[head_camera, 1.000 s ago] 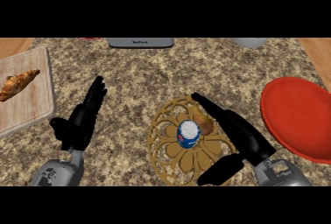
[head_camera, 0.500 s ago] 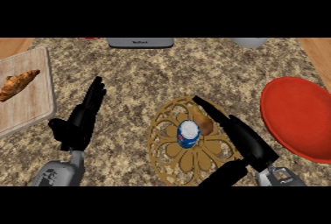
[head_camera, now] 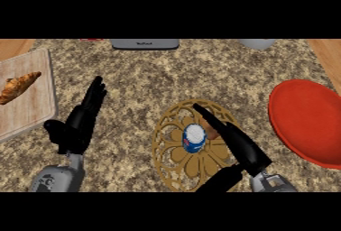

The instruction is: Pick the can from the placemat and place it in the bowl

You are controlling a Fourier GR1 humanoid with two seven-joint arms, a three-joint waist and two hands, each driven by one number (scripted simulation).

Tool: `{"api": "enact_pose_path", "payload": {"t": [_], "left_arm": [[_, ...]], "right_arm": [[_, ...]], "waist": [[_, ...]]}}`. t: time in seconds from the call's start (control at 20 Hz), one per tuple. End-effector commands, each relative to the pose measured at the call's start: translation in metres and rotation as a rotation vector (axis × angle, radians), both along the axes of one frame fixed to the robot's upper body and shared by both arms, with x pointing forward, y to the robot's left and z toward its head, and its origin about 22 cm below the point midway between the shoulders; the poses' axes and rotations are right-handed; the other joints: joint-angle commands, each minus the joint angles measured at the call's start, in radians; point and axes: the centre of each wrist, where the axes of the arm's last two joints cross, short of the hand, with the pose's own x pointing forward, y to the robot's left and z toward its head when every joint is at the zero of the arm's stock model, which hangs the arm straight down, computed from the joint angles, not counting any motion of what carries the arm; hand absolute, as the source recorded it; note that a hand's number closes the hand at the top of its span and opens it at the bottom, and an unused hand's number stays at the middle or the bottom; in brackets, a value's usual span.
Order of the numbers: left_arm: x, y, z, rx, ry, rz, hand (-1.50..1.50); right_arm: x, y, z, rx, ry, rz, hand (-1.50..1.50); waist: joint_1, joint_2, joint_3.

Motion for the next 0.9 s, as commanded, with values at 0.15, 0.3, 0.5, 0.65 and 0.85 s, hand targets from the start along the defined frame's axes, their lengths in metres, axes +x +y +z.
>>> {"api": "enact_pose_path", "payload": {"t": [0.15, 0.3, 0.5, 0.65, 0.85], "left_arm": [[-0.003, 0.001, 0.009, 0.021, 0.006, -0.006, 0.0], [0.009, -0.013, -0.013, 0.011, 0.012, -0.006, 0.0], [-0.01, 0.013, -0.004, -0.015, 0.014, -0.009, 0.0], [-0.006, -0.014, 0.001, 0.002, 0.015, -0.017, 0.0], [0.003, -0.002, -0.018, 0.011, -0.001, 0.003, 0.0]], "right_arm": [[0.011, 0.015, -0.027, 0.011, 0.005, -0.008, -1.5], [0.021, 0.027, -0.029, -0.014, 0.022, 0.0, -1.5], [0.013, 0.012, -0.046, -0.124, -0.006, -0.049, -1.5], [0.023, 0.018, -0.077, -0.2, -0.029, -0.054, -1.5], [0.035, 0.002, -0.082, -0.215, -0.031, -0.008, -1.5]], "waist": [[0.001, 0.0, 0.0], [0.0, 0.001, 0.0], [0.002, -0.001, 0.0], [0.004, 0.001, 0.0], [0.001, 0.001, 0.0]]}}
